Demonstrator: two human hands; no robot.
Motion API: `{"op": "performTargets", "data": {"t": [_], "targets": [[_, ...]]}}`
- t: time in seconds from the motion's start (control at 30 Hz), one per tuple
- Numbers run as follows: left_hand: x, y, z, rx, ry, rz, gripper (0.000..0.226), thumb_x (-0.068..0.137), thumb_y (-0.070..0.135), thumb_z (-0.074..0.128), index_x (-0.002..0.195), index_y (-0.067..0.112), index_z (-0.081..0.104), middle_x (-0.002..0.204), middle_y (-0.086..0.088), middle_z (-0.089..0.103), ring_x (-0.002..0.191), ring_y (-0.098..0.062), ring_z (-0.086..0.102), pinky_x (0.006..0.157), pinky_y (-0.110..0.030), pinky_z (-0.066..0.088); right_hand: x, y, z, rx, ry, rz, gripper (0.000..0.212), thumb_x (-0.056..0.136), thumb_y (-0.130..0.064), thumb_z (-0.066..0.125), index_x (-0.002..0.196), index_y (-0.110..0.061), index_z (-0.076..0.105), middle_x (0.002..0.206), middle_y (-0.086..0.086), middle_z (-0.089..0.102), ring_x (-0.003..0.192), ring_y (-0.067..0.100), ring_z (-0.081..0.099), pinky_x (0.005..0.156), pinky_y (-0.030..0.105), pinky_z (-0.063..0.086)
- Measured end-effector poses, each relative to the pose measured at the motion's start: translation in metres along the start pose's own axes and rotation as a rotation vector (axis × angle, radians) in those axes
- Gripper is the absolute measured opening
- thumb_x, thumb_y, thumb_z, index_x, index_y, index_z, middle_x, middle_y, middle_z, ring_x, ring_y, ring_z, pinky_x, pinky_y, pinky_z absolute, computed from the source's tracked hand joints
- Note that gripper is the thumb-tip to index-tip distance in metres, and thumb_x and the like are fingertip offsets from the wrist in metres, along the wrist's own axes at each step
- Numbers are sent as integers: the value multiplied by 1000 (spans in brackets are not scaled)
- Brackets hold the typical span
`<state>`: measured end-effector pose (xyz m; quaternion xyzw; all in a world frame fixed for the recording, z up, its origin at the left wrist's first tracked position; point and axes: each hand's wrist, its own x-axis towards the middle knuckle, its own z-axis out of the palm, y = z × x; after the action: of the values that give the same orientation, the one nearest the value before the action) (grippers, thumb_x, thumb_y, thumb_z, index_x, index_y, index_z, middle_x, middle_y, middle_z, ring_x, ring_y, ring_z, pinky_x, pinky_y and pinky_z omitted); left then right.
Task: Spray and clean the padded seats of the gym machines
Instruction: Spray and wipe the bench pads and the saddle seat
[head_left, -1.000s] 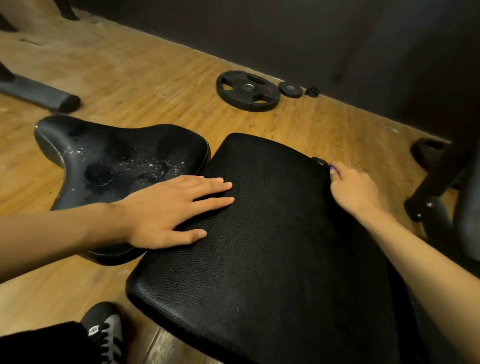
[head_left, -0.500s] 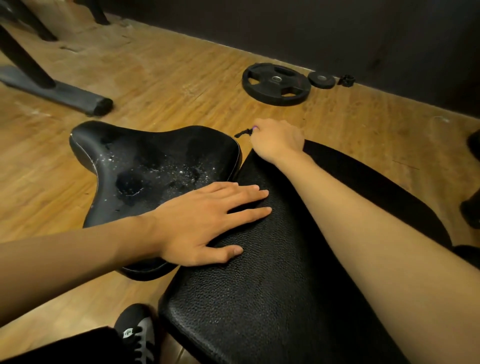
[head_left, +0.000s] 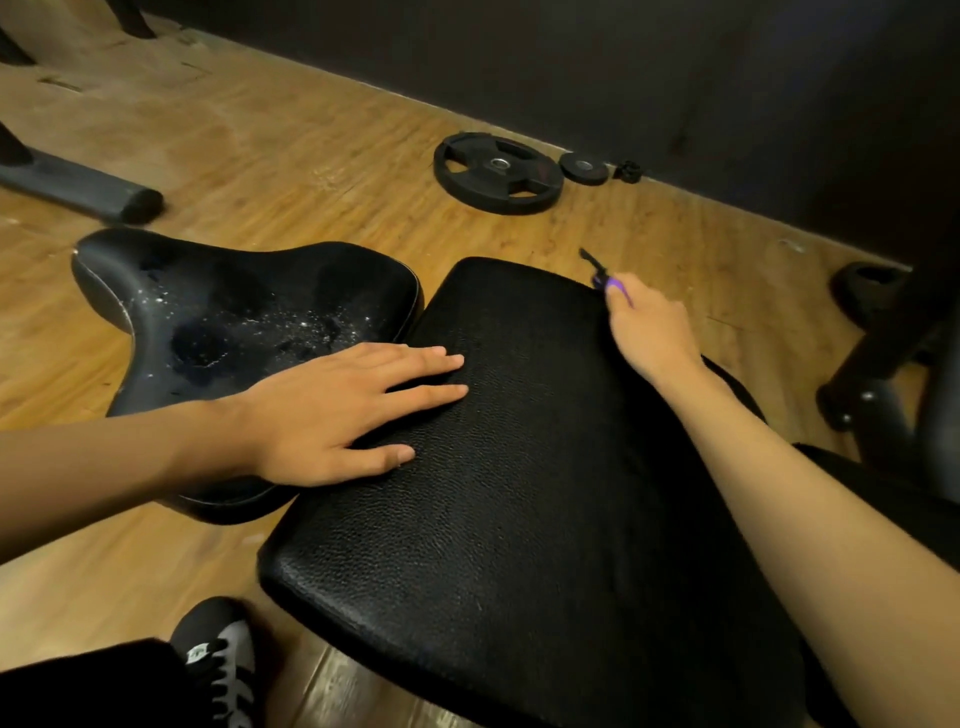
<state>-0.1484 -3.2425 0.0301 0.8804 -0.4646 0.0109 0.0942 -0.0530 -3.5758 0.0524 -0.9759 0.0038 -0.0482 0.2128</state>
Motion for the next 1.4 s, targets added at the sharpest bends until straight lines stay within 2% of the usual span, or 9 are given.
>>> {"op": "performTargets", "data": {"t": [0.2,0.4,0.6,0.67,0.8,0.97,1.1,1.23,1.4], "targets": [[-1,0,3,-3,4,-13,67,103,56,33,162,26,22,171,2,11,157,-16,11,123,-48,25,-60,87,-37,-8,10,282,29,109,-36,29,116,-26,56,99,0,59,85,14,51,83,35,38],[1,0,5,13,14,-2,67,103,56,32,162,29,20,171,3,11,157,-15,10,124,-47,24,-48,73,-27,-99,54,343,25,109,-33,30,112,-23,52,104,5,63,87,22,59,76,39,48],[3,2,5,11,14,-1,70,101,57,33,162,25,21,170,-2,14,157,-16,10,126,-43,19,2,-16,-6,-51,-69,157,36,109,-34,26,132,-24,51,130,8,58,119,32,52,90,37,39],[3,1,4,13,6,-3,71,100,57,33,162,25,21,171,-3,14,157,-17,9,126,-42,17,26,-53,12,-106,-116,41,34,108,-35,26,128,-26,52,127,7,60,113,30,54,89,40,44],[4,2,3,25,7,-5,72,99,56,33,162,22,23,170,-6,16,157,-20,11,126,-43,17,51,-122,52,-232,-134,-172,30,106,-33,28,118,-27,55,110,2,61,92,22,52,67,35,38],[5,3,3,48,-7,-20,73,97,55,33,161,20,26,169,-9,19,156,-23,16,125,-45,19,60,-152,73,-300,-230,-293,33,105,-30,32,122,-33,60,114,1,65,104,26,57,75,38,42],[0,4,0,108,44,-70,69,97,54,37,155,17,39,164,-13,32,152,-27,29,121,-47,27,48,-140,78,-209,-37,-351,30,107,-34,35,126,-31,57,105,-2,67,99,22,62,82,44,50],[-19,6,-12,152,124,-223,56,101,50,35,141,15,55,152,-10,48,137,-28,45,112,-46,34,22,-146,78,84,163,-340,29,107,-32,38,130,-28,54,110,-5,65,101,14,61,86,43,54],[-66,-7,-33,174,195,-385,51,102,49,34,126,13,61,139,-8,54,116,-29,53,97,-45,41,-38,-187,81,190,158,-370,31,107,-32,37,134,-29,52,116,-6,64,105,15,61,90,43,52]]}}
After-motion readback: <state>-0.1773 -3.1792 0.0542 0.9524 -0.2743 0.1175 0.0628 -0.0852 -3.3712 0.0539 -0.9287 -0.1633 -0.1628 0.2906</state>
